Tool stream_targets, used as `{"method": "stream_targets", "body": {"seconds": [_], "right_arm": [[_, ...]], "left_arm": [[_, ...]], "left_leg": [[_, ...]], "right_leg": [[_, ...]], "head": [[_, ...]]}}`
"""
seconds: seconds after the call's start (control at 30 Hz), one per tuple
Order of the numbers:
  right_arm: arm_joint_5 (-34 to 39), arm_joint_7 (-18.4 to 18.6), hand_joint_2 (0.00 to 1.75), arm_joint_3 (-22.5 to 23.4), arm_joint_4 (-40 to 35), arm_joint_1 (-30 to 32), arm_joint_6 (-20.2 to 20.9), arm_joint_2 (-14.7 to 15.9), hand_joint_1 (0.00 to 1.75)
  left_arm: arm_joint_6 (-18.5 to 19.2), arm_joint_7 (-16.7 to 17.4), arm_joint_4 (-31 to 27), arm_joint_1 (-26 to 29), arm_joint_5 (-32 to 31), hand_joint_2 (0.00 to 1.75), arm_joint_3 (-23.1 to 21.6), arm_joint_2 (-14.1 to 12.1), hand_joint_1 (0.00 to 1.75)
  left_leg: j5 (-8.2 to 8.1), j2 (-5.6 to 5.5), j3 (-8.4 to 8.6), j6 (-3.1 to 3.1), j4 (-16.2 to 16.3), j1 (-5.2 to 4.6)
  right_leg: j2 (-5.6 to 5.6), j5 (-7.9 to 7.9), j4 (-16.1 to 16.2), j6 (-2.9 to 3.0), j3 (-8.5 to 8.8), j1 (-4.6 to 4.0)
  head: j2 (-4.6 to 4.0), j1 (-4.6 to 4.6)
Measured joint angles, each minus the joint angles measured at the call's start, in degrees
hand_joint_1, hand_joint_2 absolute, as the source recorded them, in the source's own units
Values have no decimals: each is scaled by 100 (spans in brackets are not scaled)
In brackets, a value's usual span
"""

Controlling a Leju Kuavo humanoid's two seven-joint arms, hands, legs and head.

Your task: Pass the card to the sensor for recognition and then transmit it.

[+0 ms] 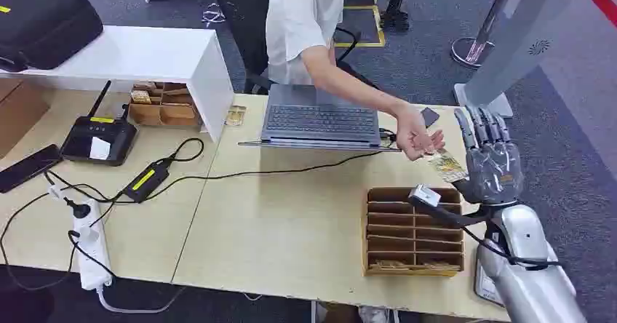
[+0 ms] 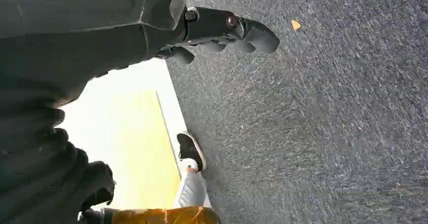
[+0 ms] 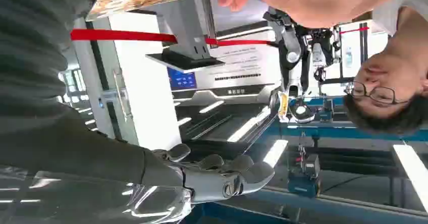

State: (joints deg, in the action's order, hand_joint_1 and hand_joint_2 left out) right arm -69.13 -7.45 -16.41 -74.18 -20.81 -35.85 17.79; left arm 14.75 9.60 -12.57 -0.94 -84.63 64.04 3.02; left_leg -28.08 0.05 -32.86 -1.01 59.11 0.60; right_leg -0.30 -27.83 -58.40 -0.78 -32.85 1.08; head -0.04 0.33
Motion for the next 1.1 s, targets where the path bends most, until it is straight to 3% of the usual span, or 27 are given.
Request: {"method": "stream_targets", "body": {"seconds": [0.07, 0.1, 0.13, 0.37, 0.43, 0.5, 0.53, 0.57, 0.6, 0.73, 1.1], "right_arm": [[11, 0, 175, -20, 0, 11, 0, 0, 0], [15, 0, 175, -31, 0, 15, 0, 0, 101], [20, 0, 175, -44, 0, 18, 0, -2, 175], [98, -66, 175, -59, 0, 58, -18, -7, 175], [144, -81, 175, -42, -37, 130, -37, -7, 175], [149, -81, 175, 2, -98, 232, -61, -7, 175], [149, -90, 175, 24, -116, 267, -66, -7, 175], [149, -98, 175, 48, -144, 303, -66, -7, 175], [146, -105, 175, 63, -171, 322, -61, -7, 175], [131, -118, 175, 87, -201, 346, -59, -7, 175], [122, -122, 175, 201, -337, 527, -61, -7, 175]], "left_arm": [[0, 0, 0, 1, 0, 175, -2, -2, 0], [0, 0, 0, 3, 0, 175, -2, -2, 0], [0, 0, 0, 4, 0, 175, -2, -2, 0], [-50, -84, 0, 11, 0, 175, -22, -4, 0], [-386, -648, 0, 59, 0, 175, -246, -22, 0], [-603, -960, 0, 81, 0, 175, -533, -44, 0], [-654, -1065, 0, 82, 0, 0, -636, -57, 0], [-706, -1165, 0, 83, 4, 0, -739, -63, 0], [-702, -1174, 2, 78, 15, 175, -816, -63, 0], [-564, -1239, 24, 73, 63, 175, -857, -61, 0], [-678, -1266, 24, 82, 85, 175, -857, -103, 0]], "left_leg": [[0, 0, 0, 0, 0, 0], [0, 0, 0, 0, 0, 0], [0, 0, 1, 0, 0, 0], [0, 0, 0, 0, 0, 0], [0, 0, 0, 0, 1, 0], [0, -2, -4, 0, 0, 0], [0, -2, -4, 0, 0, 0], [0, -1, -4, 0, 0, 0], [0, -1, -4, 0, 0, 0], [0, 0, -2, 0, 1, 0], [0, 0, -4, 0, 1, 1]], "right_leg": [[0, 0, 0, 0, 0, 0], [0, 0, 0, 0, 0, 0], [0, 0, -1, 0, 0, 0], [0, 0, 0, 0, -3, 0], [0, 0, 1, 0, -5, 0], [-3, 0, 1, 0, -5, 0], [-2, 0, 0, 0, -5, 0], [-2, 0, 0, 0, -5, 0], [-1, 0, 0, 0, -5, 0], [1, 0, 0, 0, -5, 0], [0, 0, 0, 0, -6, 0]], "head": [[0, 0], [0, 0], [0, 0], [0, 0], [0, 0], [0, 0], [0, 0], [0, 0], [0, 2], [0, 2], [0, 0]]}}
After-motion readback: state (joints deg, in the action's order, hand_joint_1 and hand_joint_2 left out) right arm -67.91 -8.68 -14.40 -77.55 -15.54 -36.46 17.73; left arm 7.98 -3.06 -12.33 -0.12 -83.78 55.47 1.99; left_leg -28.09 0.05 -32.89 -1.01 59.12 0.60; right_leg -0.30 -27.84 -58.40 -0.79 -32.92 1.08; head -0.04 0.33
